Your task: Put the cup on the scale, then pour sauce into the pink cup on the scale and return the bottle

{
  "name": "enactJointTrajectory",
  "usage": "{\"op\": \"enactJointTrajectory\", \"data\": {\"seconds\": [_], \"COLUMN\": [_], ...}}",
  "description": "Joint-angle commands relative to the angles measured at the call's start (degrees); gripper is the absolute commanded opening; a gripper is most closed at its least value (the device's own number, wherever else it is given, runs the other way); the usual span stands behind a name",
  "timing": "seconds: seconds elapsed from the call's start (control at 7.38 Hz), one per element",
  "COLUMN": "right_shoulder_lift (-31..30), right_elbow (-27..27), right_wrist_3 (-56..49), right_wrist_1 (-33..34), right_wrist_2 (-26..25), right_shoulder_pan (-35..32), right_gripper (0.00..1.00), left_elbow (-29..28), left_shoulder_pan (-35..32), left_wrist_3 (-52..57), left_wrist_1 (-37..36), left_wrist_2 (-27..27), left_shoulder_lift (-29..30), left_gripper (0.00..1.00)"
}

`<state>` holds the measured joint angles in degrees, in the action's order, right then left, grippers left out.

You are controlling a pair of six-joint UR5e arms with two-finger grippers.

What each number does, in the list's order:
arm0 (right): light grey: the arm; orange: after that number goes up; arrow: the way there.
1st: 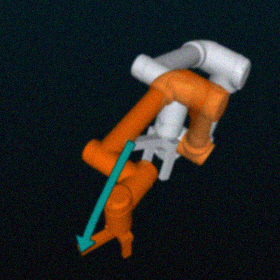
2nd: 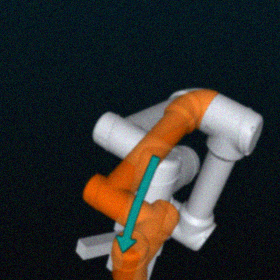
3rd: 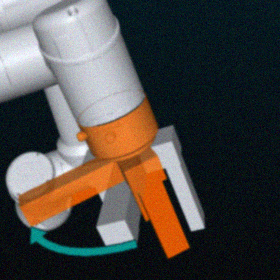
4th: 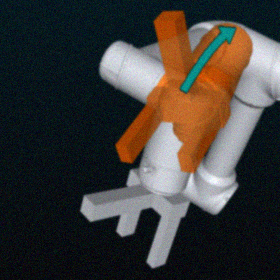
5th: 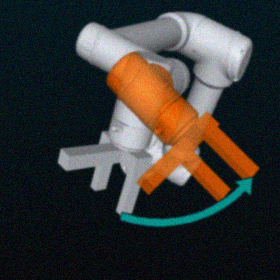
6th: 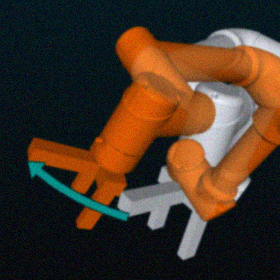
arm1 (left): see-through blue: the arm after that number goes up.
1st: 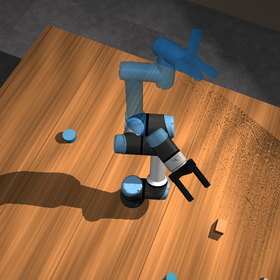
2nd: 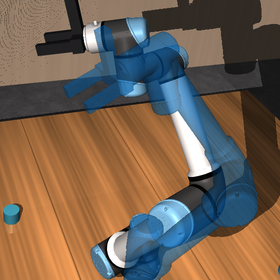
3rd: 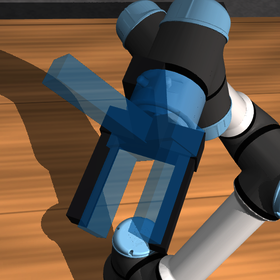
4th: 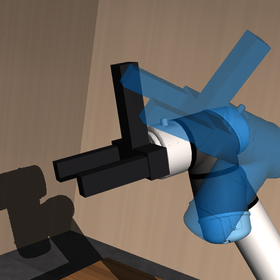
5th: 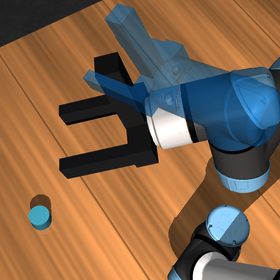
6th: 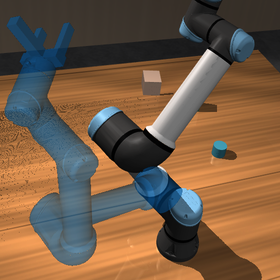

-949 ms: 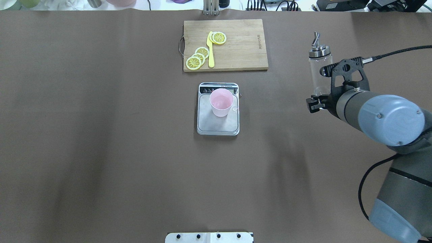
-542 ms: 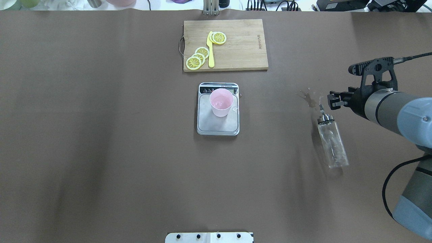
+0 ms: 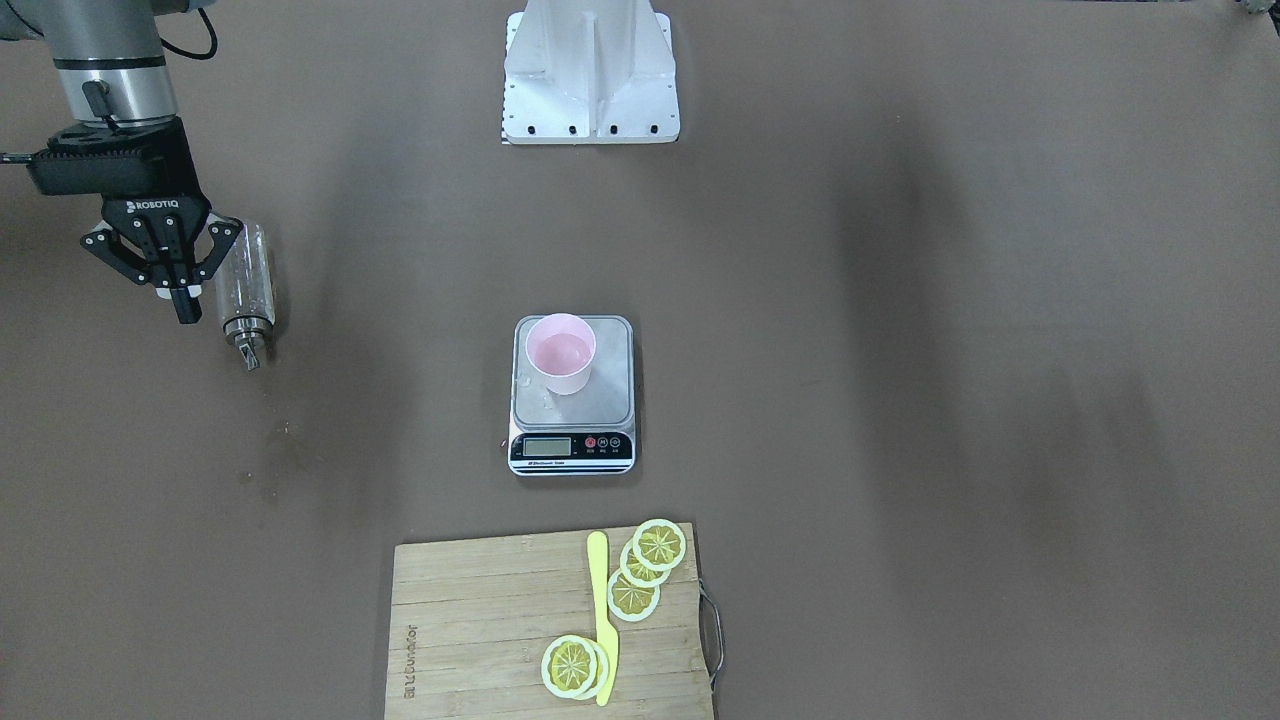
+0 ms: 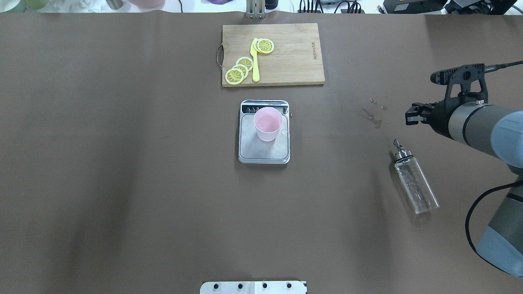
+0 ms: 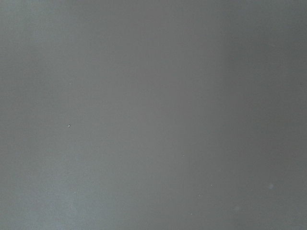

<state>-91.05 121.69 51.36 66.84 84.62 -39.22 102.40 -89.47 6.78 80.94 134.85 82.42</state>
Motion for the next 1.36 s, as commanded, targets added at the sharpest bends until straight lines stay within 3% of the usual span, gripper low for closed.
{"op": "enactJointTrajectory", "data": {"seconds": [0.0,0.14,0.41,0.54,1.08,1.22], "right_shoulder_lift": [-0.5,-1.8,-3.4,-4.3,-4.2,-2.7], "right_elbow": [-0.4,-0.2,-0.2,-0.2,-4.7,-5.8], "right_wrist_3": [-0.2,0.1,-0.8,-3.0,-3.7,-10.0], "right_wrist_1": [0.0,0.4,3.9,5.9,5.3,6.5], "right_wrist_2": [5.9,8.4,22.0,24.9,25.2,27.8], "right_shoulder_pan": [-0.1,-0.2,-3.5,-3.6,-1.9,-7.3], "right_gripper": [0.99,1.0,1.0,1.0,1.0,1.0], "left_elbow": [0.0,0.1,0.1,0.2,1.2,1.4], "left_shoulder_pan": [0.1,0.1,0.1,0.1,0.1,0.1], "left_wrist_3": [0.0,0.0,0.1,0.1,0.0,0.0], "left_wrist_1": [0.0,0.0,0.1,0.1,0.1,0.1], "left_wrist_2": [0.0,0.0,0.1,0.1,0.1,0.0], "left_shoulder_lift": [0.3,0.4,0.5,0.6,0.7,0.8], "left_gripper": [0.98,0.98,0.98,0.98,0.98,0.98]}}
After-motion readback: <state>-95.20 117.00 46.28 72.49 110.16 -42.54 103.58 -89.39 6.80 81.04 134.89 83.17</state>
